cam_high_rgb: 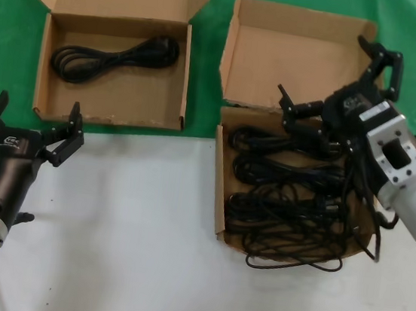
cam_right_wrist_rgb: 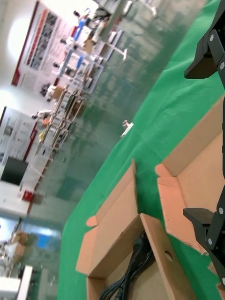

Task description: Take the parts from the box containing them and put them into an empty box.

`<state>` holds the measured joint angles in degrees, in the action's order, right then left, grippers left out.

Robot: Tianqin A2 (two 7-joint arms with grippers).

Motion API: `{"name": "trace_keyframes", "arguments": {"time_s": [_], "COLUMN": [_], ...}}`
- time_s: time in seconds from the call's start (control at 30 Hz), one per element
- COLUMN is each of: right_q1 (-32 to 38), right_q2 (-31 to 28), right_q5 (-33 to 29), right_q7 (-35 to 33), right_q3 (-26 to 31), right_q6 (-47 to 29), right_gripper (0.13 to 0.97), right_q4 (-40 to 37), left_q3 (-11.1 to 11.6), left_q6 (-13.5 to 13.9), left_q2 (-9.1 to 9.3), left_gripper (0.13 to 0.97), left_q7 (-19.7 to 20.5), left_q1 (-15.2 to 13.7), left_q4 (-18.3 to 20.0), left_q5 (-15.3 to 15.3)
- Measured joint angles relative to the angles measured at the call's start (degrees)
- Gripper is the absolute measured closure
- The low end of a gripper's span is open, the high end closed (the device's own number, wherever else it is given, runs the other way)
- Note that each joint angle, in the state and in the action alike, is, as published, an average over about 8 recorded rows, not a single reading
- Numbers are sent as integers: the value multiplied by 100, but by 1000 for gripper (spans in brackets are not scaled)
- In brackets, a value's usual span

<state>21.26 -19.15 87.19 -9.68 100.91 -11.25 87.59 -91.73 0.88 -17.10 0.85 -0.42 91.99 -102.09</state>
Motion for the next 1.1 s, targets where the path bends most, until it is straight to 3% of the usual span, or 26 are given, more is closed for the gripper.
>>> {"name": "trace_keyframes", "arguments": {"time_s": [0.2, 0.5, 1.1], "right_q1": [-313, -782, -1719], "right_q2": [29, 72, 158], "right_q5": [234, 587, 1286], "right_q7": [142, 356, 779], "right_q3": [-136, -340, -745], "right_q6": [165, 415, 907], "right_gripper": [129, 129, 129], "right_q4": [60, 150, 329], "left_q3": [1, 2, 5], "left_q6": [-13, -32, -71], "left_q2": [-1, -3, -7], "left_gripper": [327, 200, 134], "left_q7": [-12, -30, -69], "left_q1": [6, 15, 34], "left_q4": [-5, -12, -25], "left_q5": [-15, -38, -84]}}
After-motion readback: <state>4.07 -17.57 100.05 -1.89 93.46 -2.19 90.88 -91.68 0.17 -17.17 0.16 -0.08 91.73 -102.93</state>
